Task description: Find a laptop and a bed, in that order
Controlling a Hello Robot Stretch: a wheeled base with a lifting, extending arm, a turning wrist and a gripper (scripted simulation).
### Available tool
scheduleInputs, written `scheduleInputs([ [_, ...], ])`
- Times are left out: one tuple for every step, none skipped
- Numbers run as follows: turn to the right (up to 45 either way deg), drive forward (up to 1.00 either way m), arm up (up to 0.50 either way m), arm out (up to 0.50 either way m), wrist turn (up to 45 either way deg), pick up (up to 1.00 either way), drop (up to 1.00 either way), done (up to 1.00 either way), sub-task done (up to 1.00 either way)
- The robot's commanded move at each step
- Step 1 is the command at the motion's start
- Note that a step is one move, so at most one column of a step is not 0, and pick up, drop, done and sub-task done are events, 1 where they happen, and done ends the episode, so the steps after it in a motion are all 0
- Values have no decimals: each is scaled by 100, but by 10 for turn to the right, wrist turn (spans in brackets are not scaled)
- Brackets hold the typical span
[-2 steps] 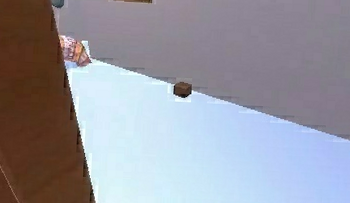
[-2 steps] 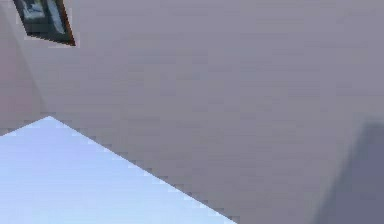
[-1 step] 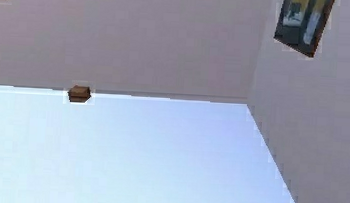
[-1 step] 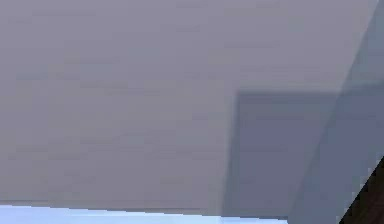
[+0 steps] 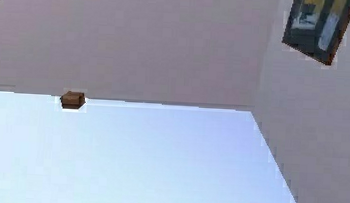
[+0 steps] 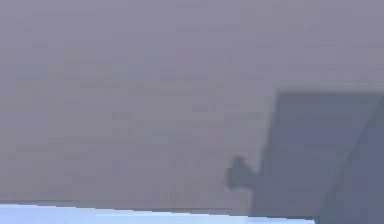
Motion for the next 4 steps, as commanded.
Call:
scheduleInputs([
  [210,0,0,0,0,0,0,0,0],
  [0,30,0,0,0,0,0,0,0],
  [-450,0,0,0,0,0,0,0,0],
  [-420,0,0,0,0,0,0,0,0],
])
